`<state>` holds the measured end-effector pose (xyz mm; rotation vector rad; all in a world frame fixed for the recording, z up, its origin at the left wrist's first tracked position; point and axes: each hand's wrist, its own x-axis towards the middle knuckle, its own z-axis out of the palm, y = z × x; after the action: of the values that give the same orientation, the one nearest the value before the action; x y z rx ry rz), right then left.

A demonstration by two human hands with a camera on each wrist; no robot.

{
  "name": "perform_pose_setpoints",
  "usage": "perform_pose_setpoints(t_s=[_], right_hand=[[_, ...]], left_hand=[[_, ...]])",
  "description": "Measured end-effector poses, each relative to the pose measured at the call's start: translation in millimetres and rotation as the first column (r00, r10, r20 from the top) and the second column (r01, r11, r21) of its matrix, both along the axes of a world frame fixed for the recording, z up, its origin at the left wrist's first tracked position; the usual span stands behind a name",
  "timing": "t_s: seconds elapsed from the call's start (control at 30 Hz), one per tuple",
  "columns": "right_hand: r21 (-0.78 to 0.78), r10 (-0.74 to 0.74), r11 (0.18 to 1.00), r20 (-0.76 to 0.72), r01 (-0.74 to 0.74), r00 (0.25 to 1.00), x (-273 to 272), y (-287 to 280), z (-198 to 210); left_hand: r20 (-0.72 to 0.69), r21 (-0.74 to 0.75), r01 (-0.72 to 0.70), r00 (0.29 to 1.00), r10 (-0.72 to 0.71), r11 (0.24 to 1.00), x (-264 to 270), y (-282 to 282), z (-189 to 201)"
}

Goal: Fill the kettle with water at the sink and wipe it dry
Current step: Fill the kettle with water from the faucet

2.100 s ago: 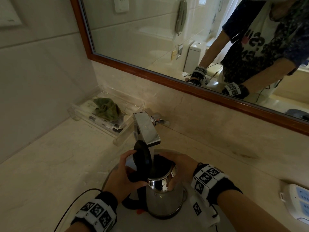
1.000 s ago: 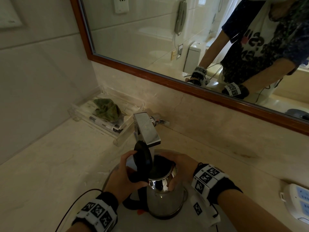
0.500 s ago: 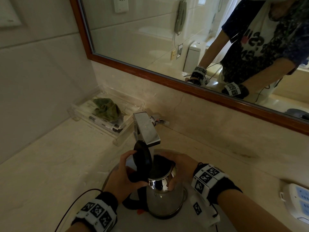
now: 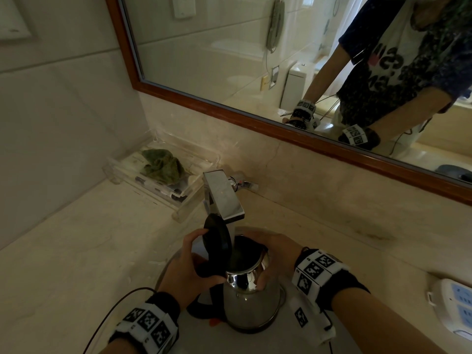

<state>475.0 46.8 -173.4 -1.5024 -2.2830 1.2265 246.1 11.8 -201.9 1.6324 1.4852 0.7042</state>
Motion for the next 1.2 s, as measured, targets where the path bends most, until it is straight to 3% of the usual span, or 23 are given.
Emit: perform_pose_setpoints(t_s=[1.2], right_hand=[[0.002,0.008,1.0,0.02,-0.008,1.0,-0.6,0.2,1.9]], left_hand=[[-0.003,-0.013,-0.004,1.0,0.004,1.0,0.8,-0.5,0.3]])
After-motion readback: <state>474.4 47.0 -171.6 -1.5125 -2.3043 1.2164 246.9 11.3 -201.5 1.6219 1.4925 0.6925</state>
